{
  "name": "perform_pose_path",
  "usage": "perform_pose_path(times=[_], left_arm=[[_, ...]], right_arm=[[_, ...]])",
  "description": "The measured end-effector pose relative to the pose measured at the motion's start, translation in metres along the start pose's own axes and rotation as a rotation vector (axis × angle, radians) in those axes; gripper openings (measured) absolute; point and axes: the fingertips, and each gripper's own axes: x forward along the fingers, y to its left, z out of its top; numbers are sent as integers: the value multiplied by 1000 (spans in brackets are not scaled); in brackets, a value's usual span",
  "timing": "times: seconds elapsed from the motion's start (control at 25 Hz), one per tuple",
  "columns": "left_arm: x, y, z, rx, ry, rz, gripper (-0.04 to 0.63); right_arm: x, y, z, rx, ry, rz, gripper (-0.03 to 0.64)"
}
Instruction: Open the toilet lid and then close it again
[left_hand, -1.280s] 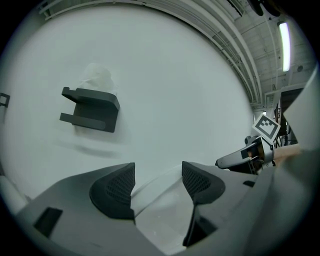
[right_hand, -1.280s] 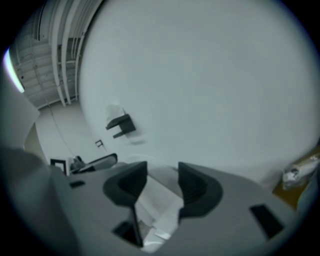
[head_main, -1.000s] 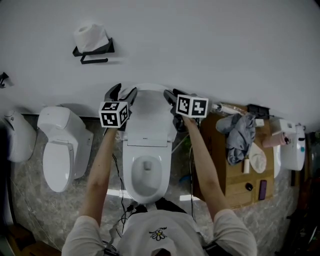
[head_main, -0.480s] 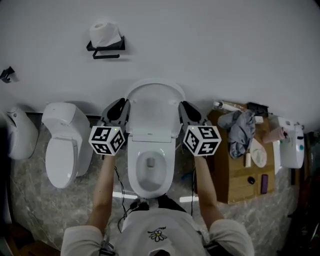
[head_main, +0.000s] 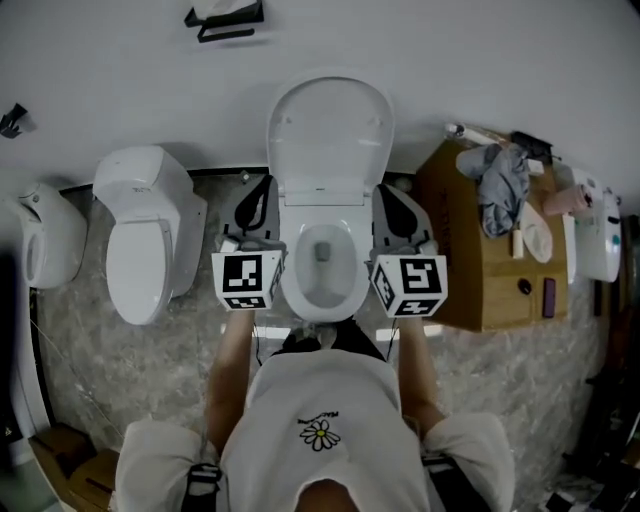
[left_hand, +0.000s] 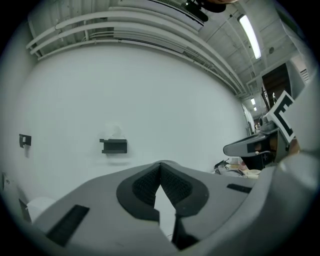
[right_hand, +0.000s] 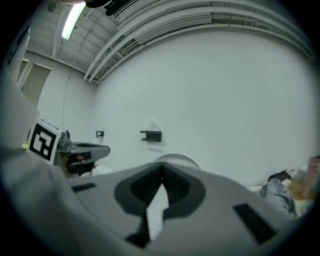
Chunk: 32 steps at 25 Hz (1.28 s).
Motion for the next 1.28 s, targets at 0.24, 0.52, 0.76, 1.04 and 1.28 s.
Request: perform_pose_path(times=[0.24,0.52,0.76,1.04,1.28], left_arm=[[-10,4,-5,-31,27,0,26],[2,12,-5,-43,23,24,26],[34,20,1,-38,18,42,28],[129,41,-9,23,107,-4,161],[202,62,-38,72,188,35,215]], right_arm=[[-13,0,-16,42,44,-17,29],[4,-7,-12,31,47,-3,29],[36,-27,6,-37,0,-20,31],[136,-68,12,-89,56,92,172],[218,-116,-17,-166,178,52,172]])
